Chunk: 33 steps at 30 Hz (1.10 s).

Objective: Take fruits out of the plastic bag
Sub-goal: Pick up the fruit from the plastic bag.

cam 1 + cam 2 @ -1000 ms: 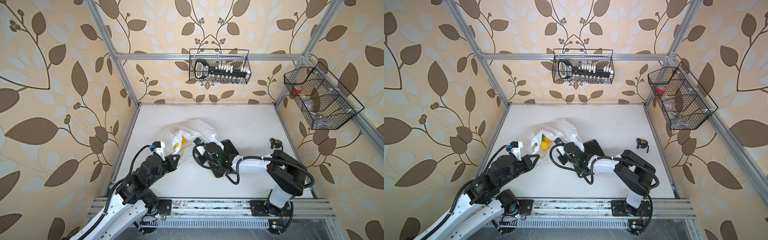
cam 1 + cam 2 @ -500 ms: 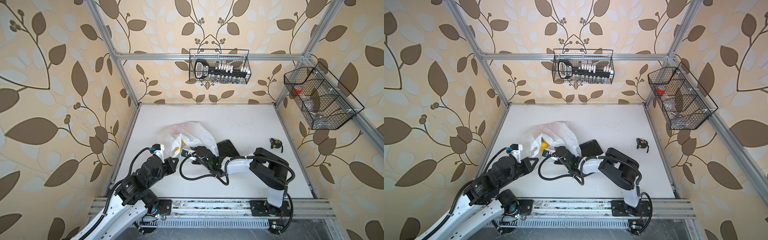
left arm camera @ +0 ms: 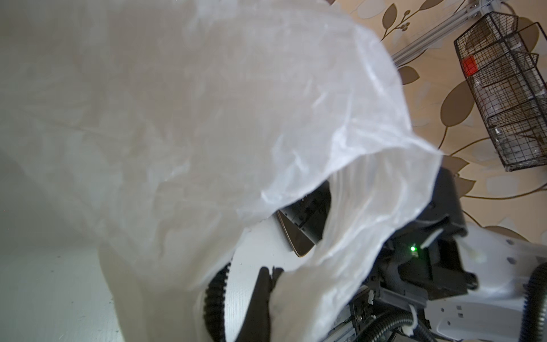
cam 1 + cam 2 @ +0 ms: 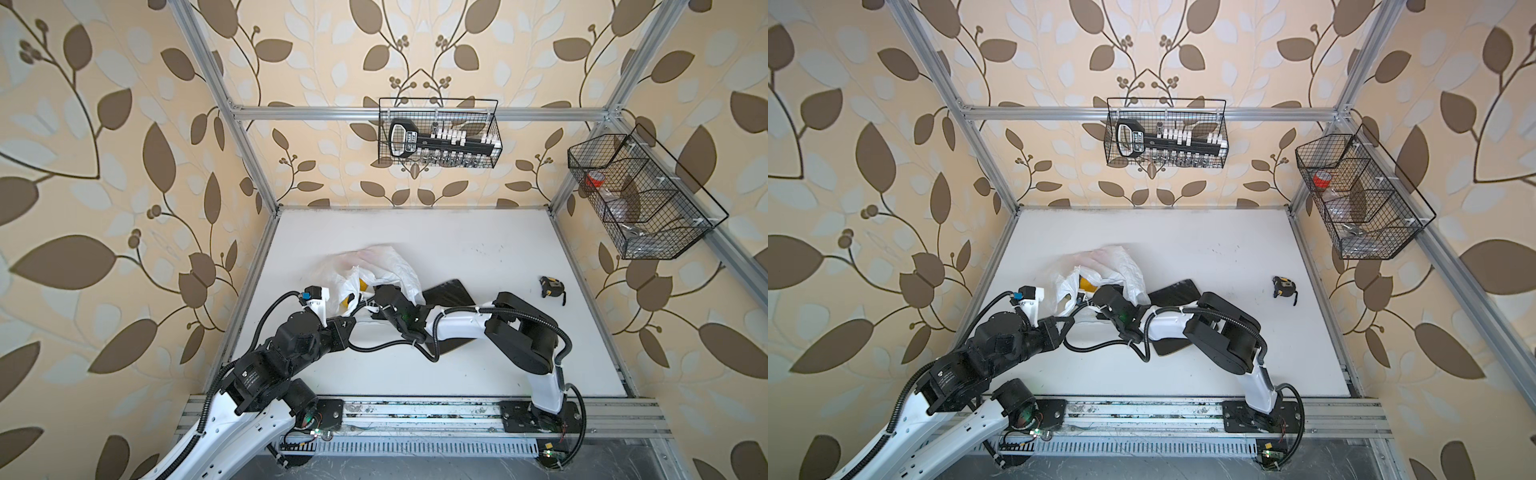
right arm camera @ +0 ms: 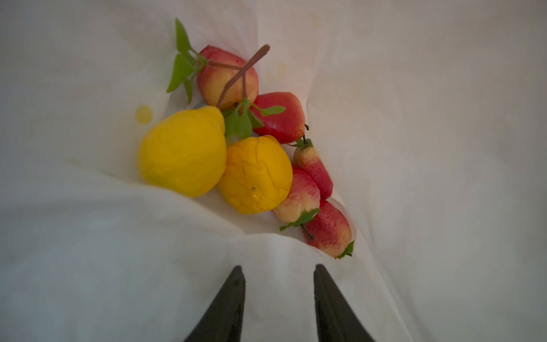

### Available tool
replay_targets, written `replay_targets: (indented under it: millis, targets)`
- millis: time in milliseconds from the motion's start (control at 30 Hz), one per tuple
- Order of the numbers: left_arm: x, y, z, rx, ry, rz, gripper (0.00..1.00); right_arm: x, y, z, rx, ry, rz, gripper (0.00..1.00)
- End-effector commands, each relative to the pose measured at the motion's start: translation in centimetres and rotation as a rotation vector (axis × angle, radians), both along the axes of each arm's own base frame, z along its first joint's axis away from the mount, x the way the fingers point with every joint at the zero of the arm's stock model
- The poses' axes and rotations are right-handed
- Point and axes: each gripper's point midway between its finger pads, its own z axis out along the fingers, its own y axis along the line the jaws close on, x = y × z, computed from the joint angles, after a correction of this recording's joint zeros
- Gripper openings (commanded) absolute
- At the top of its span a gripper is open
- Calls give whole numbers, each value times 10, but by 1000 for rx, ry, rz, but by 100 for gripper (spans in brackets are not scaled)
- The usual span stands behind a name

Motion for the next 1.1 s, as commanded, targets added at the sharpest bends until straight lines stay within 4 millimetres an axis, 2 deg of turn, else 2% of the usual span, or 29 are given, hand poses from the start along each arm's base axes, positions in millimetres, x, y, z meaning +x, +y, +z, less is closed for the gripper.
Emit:
replay_targets:
  millis: [0, 167, 400, 600, 767, 967, 1067]
  targets:
    - [-8, -3, 13, -9, -30, -52, 0, 2, -7, -22, -5, 129, -71, 40]
    - [-14, -6, 3, -9, 3, -81, 0, -1, -3, -15, 169, 323, -117, 41]
    - [-20, -4, -15, -24, 55, -69, 0, -6, 10, 8, 629, 730, -241, 44]
    - [-26, 2, -23, -18, 92, -56, 0, -2, 31, 23, 974, 912, -301, 48]
    - [-30, 2, -31, -20, 131, -50, 0, 12, 42, 21, 1085, 936, -361, 54]
    - [-30, 1, -33, -24, 142, -55, 0, 30, 53, 14, 1092, 876, -423, 63]
    - [-30, -1, -30, -31, 138, -60, 0, 38, 54, 5, 1062, 826, -478, 65]
